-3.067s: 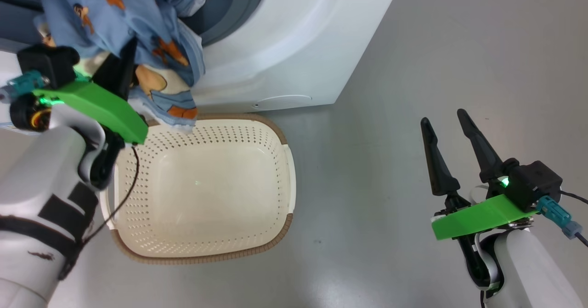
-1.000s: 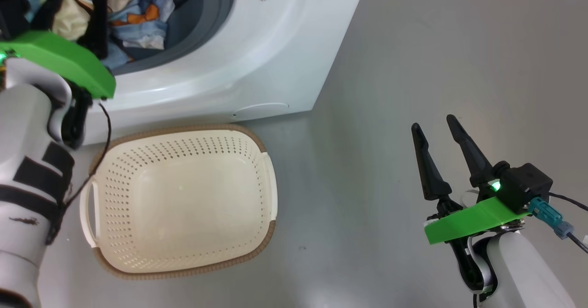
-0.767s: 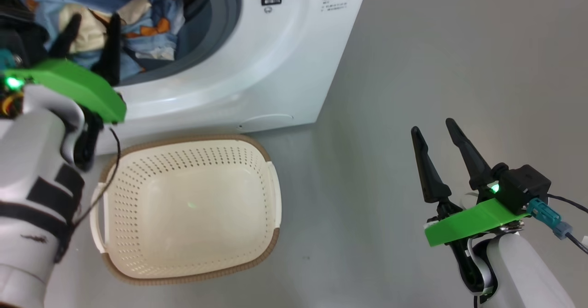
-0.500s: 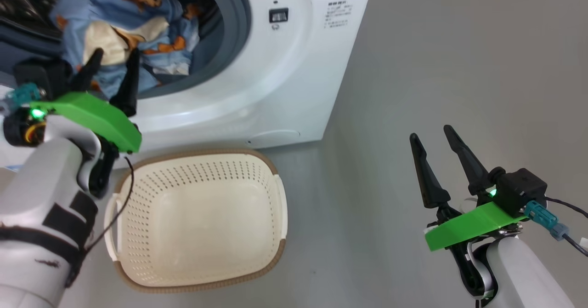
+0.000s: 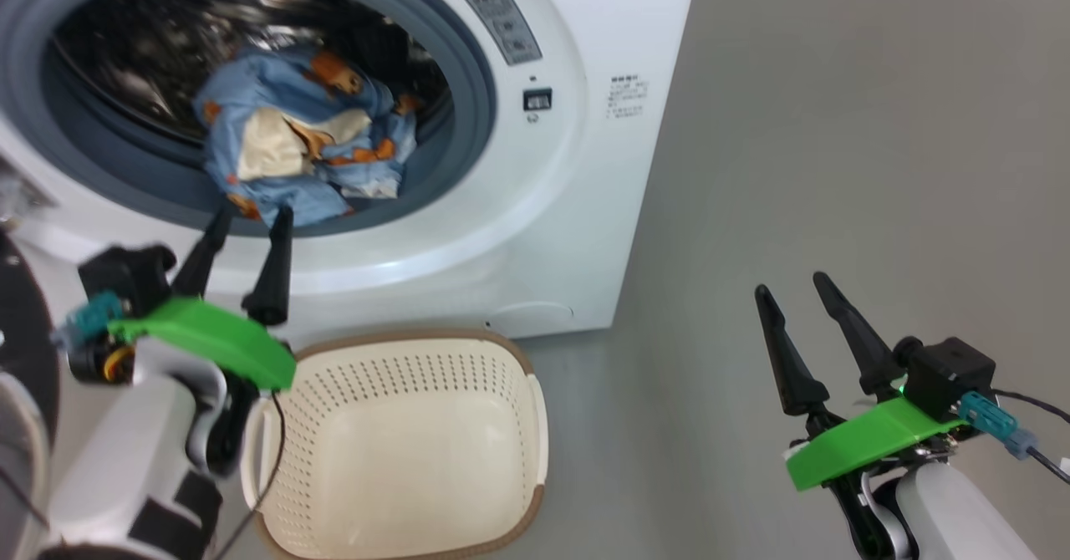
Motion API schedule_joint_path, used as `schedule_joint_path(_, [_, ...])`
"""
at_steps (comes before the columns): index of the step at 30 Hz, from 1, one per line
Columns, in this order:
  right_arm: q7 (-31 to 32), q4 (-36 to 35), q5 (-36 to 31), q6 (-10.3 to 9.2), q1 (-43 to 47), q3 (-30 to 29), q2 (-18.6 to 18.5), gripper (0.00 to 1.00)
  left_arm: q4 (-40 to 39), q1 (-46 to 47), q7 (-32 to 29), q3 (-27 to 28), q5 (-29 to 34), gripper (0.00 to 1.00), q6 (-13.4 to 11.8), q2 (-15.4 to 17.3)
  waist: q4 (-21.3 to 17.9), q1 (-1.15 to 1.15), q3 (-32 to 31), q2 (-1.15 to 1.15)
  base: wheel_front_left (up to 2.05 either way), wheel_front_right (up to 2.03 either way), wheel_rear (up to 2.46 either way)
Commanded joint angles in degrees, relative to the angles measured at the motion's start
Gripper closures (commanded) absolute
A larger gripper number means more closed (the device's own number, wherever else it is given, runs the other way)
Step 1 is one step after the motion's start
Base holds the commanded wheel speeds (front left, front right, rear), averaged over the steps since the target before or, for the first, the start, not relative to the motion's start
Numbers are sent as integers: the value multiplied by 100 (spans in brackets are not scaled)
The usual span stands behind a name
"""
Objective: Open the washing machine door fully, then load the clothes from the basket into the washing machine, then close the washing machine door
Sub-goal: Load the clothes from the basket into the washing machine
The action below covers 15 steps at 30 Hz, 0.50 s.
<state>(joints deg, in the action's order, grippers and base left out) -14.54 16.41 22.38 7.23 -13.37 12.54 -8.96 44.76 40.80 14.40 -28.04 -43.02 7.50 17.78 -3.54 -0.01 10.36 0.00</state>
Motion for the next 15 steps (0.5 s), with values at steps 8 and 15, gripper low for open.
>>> schedule_joint_path(8, [-46, -81, 267, 25, 174, 108, -154, 0, -792, -906, 60, 799, 544, 0, -38, 40, 247, 1, -556, 0, 0, 0, 0])
schedule_joint_path(15, [-46, -47, 364, 25, 336, 146, -215, 0, -1348, -1695, 60, 1133, 939, 0, -50, -85, 350, 1, -830, 0, 0, 0, 0])
